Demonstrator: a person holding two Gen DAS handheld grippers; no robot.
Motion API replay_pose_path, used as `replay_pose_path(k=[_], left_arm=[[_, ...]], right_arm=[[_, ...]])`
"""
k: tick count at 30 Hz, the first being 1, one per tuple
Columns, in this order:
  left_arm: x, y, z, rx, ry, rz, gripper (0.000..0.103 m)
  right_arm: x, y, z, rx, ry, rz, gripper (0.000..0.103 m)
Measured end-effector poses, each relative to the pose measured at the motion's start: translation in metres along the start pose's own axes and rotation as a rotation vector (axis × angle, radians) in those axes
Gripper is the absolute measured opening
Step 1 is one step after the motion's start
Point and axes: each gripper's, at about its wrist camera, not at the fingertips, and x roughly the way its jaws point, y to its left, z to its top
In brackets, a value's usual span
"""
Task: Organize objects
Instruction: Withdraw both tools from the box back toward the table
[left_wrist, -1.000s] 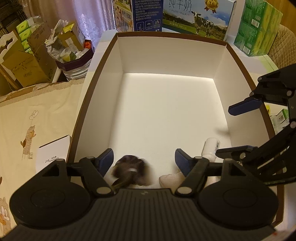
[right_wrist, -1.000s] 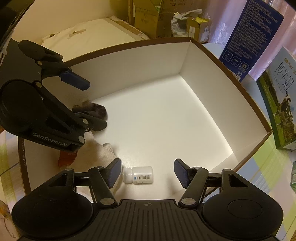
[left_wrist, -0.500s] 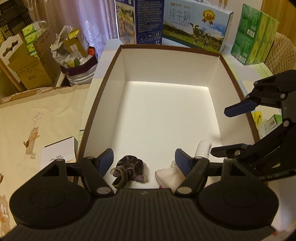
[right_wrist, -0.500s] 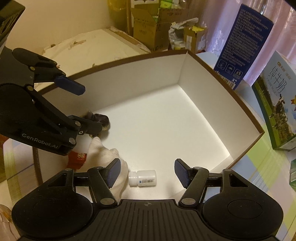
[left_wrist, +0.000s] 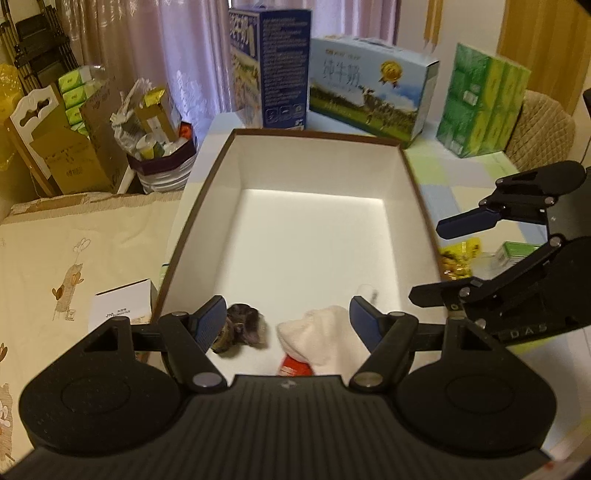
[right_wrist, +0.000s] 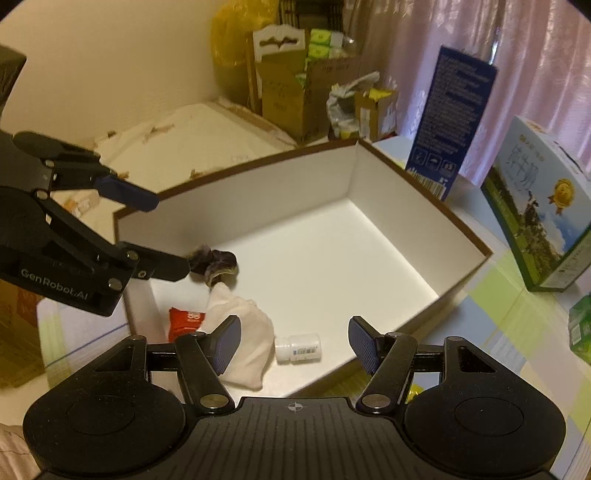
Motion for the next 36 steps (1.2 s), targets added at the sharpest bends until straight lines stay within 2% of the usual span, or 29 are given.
replay_pose_path(k=[7, 16, 25, 36], left_arm=[[-0.026, -0.035, -0.015, -0.008, -0.027, -0.031, 0.071], [-0.041, -0.087, -0.036, -0.024, -0.010, -0.077, 0.071], [-0.038, -0.144, -0.047, -0.007, 0.018, -0.130, 0.071], [-0.018, -0.208, -0.052, 0.025, 0.051, -0.179, 0.071]], right_arm=[[-0.045, -0.003, -0.029, 0.051, -0.074, 0.000, 0.062], [-0.103, -0.020, -0.085, 0.159, -0.132, -0.003, 0.062], [-0.151, -0.050, -0.155, 0.325, -0.134, -0.032, 0.062], [-0.186, -0.084, -0.218, 0.448, -0.111, -0.098, 0.062]])
